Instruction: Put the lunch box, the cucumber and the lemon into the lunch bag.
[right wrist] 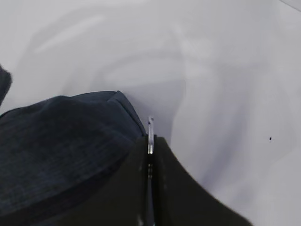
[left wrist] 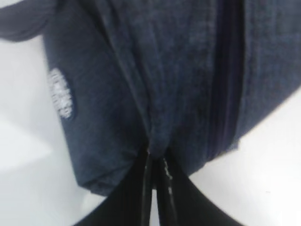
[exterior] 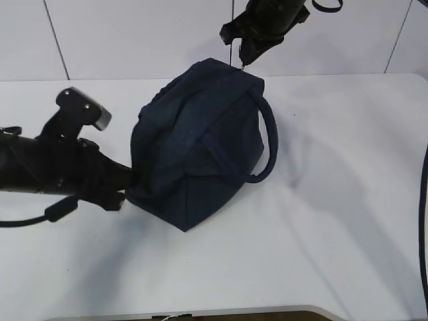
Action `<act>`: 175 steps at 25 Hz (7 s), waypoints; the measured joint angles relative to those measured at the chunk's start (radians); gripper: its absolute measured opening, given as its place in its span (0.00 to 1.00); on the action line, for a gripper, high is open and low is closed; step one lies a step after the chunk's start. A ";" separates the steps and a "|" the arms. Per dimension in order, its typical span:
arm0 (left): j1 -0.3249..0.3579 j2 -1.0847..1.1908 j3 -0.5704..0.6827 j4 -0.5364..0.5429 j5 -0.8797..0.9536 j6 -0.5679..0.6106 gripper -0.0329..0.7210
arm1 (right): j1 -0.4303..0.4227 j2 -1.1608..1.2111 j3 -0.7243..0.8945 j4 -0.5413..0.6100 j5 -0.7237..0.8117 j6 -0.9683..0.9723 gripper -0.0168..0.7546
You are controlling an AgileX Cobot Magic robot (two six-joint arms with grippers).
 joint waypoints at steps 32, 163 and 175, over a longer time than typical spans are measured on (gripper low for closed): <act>0.211 0.201 -0.425 0.019 -0.109 0.000 0.01 | -0.002 -0.112 0.159 0.112 0.007 0.000 0.03; 0.209 0.065 -0.410 0.014 -0.210 0.131 0.56 | -0.110 -0.271 0.258 0.298 -0.001 0.041 0.45; 0.209 -0.274 -0.241 0.034 -0.062 -0.259 0.56 | -0.098 -0.386 0.264 0.210 0.004 0.039 0.45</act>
